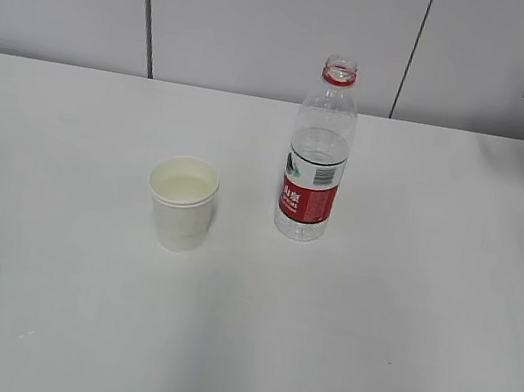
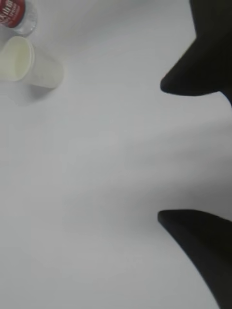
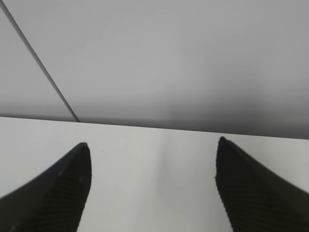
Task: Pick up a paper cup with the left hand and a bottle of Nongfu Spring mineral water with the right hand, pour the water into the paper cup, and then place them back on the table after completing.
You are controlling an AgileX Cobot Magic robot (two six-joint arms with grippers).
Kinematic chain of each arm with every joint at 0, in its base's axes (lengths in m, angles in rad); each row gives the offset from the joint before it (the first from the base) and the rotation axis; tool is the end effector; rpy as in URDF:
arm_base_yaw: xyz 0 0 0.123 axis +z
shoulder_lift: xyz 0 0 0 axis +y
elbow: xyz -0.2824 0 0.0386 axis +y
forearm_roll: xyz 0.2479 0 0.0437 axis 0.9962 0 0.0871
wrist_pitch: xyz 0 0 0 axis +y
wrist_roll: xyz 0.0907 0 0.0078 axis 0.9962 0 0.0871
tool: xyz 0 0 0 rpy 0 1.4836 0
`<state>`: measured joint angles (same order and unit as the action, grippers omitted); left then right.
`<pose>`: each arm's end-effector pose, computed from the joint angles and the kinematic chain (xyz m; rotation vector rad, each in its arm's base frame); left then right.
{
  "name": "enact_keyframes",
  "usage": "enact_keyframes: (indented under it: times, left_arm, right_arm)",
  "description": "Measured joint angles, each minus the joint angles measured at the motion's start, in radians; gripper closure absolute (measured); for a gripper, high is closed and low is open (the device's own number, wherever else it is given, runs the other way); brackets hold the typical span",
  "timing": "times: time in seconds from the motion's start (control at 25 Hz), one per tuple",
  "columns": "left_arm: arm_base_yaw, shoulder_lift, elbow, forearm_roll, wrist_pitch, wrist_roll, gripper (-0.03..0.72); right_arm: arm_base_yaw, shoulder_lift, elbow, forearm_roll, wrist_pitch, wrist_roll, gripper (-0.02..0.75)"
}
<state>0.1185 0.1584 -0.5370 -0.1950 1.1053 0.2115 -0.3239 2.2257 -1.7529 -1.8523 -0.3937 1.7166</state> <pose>0.0155 -0.0140 0.2848 0.1019 2.1898 -0.0558 0.5013 -0.1330 0.2089 -0.0603 2.0334 0.0891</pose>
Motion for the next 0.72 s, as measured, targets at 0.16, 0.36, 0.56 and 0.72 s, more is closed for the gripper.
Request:
enact_keyframes:
  times: [0.16, 0.36, 0.56, 0.72]
  left_arm:
    - [0.0, -0.125, 0.0, -0.001, 0.006, 0.0, 0.232]
    - [0.0, -0.161, 0.0, -0.004, 0.012, 0.0, 0.263]
    - [0.0, -0.161, 0.0, -0.031, 0.013, 0.0, 0.272]
    - [0.0, -0.161, 0.0, -0.034, 0.014, 0.0, 0.273]
  right_arm:
    - [0.0, 0.0, 0.0, 0.0, -0.001, 0.0, 0.146]
    - [0.0, 0.0, 0.0, 0.0, -0.035, 0.009, 0.146]
    - [0.0, -0.018, 0.0, -0.002, -0.081, 0.04, 0.146]
    - [0.0, -0.038, 0.0, -0.002, -0.096, 0.052, 0.146]
